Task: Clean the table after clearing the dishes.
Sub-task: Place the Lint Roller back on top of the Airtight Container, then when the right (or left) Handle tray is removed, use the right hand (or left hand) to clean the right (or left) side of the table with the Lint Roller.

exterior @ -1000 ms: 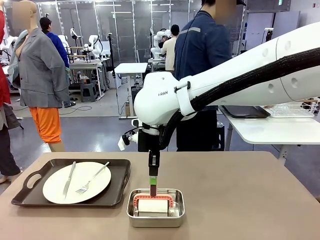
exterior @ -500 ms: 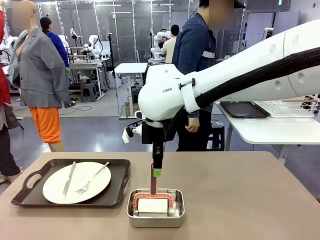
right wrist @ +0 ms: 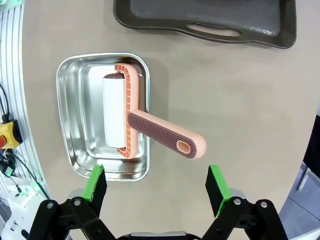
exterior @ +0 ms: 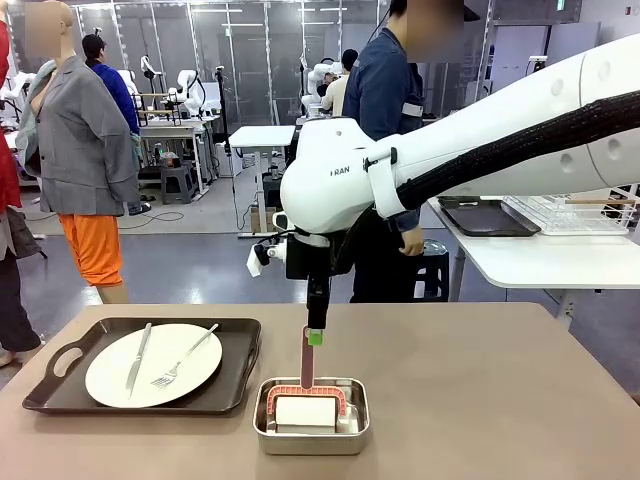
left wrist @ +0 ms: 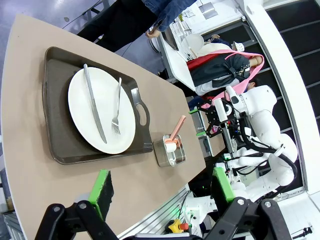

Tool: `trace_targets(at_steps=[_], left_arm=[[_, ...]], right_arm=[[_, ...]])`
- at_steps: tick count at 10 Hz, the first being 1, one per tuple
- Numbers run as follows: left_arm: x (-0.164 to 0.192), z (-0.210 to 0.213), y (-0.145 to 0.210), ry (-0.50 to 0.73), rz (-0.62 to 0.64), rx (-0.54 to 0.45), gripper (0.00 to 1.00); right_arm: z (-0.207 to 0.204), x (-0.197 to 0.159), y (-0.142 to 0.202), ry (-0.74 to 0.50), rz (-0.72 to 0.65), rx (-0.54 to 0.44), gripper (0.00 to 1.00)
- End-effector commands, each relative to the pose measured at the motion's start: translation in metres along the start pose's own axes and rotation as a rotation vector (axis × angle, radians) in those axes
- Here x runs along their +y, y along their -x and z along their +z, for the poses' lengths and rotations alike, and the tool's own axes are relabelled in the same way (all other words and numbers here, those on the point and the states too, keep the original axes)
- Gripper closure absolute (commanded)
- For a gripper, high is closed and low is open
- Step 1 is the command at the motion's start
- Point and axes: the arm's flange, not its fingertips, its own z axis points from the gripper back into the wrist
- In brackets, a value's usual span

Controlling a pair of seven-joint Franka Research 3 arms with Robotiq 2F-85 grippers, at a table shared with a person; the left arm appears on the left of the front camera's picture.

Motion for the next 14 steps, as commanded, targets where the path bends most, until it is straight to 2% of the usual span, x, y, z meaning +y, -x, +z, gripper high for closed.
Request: trace_targets(at_steps=[1, 12, 13, 14], left_arm=[[-0.001, 0.003, 0.002, 0.012, -0.008, -0.004, 0.0], [-0.001, 0.003, 0.002, 0.012, -0.008, -0.004, 0.0], [-0.001, 0.003, 0.002, 0.012, -0.008, -0.004, 0.0], [-0.001, 0.003, 0.002, 0.012, -0.008, -0.004, 0.0]], right_arm=[[0.0, 0.0, -0.001, 0.004, 0.003, 0.002, 0.0], [0.001, -0.002, -0.001, 0.001, -0.001, -0.002, 0.0], [0.015, -0.005, 0.013, -0.077, -0.008, -0.097, 0.0], [0.031, -0.009, 0.035, -0.145, -0.051, -0.243, 0.0]])
